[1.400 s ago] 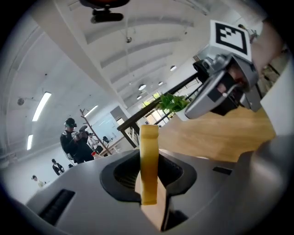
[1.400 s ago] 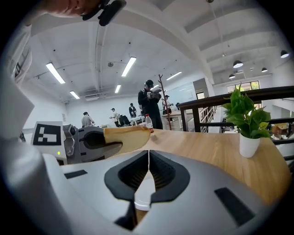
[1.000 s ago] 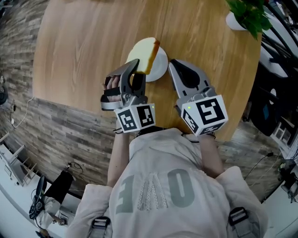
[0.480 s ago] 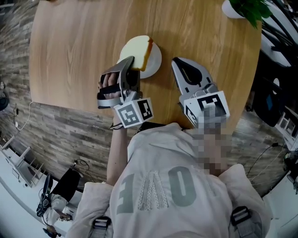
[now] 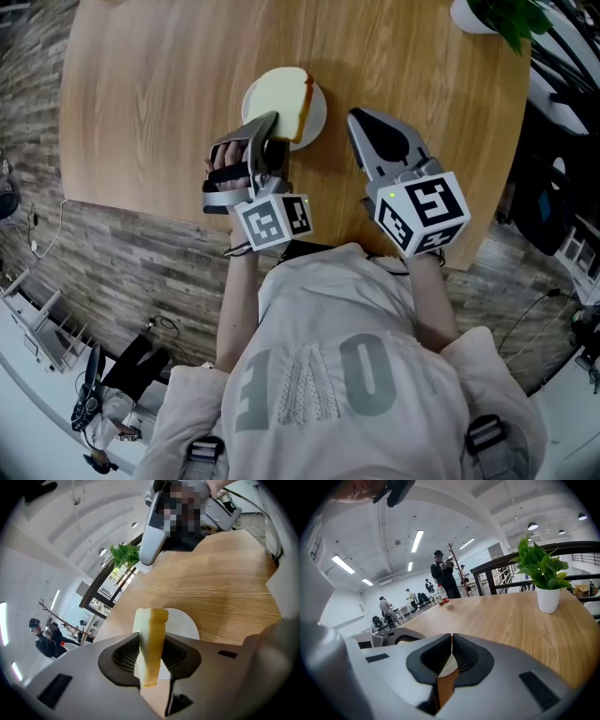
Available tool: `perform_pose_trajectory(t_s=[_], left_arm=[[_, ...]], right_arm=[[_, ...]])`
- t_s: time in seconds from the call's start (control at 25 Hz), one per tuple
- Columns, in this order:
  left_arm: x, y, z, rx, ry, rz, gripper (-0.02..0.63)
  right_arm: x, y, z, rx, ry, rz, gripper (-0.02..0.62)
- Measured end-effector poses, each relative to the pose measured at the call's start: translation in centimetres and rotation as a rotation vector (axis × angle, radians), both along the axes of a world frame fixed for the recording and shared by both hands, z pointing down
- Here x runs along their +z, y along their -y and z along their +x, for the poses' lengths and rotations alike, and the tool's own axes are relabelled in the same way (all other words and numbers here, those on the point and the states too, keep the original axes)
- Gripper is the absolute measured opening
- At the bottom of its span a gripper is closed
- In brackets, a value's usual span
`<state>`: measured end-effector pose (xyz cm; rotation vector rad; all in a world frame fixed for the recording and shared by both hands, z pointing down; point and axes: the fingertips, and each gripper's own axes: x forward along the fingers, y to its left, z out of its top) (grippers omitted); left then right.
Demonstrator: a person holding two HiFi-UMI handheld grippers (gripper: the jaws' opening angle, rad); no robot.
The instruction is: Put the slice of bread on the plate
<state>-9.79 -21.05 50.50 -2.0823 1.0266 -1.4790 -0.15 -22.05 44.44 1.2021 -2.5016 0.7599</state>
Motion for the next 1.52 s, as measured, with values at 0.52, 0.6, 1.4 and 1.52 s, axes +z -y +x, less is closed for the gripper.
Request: perform_pose_trajectory(t_s=[0.52, 0.6, 1.4, 1.52], left_arm=[[3.2, -1.8, 1.7, -0.102, -0.372, -0.339, 0.442], [3.2, -1.8, 2.0, -0.094, -0.411, -0.365, 0.472], [-11.5, 0.9, -2.7, -0.385, -1.221, 0.047, 0.476], [-14.0, 0.0, -3.4, -0.346, -1.238, 0.129, 0.474]], right_arm=[[0.1, -0.7, -1.3, -0.025, 0.033, -0.017, 0.023], [-0.1, -0.5, -1.5, -0.014, 0.043, -0.018, 0.021], [-5.6, -2.4, -3.9, -0.073, 0.033, 0.129, 0.023], [-7.7, -3.3, -4.3, -0.084, 0.007, 0.202, 0.023]])
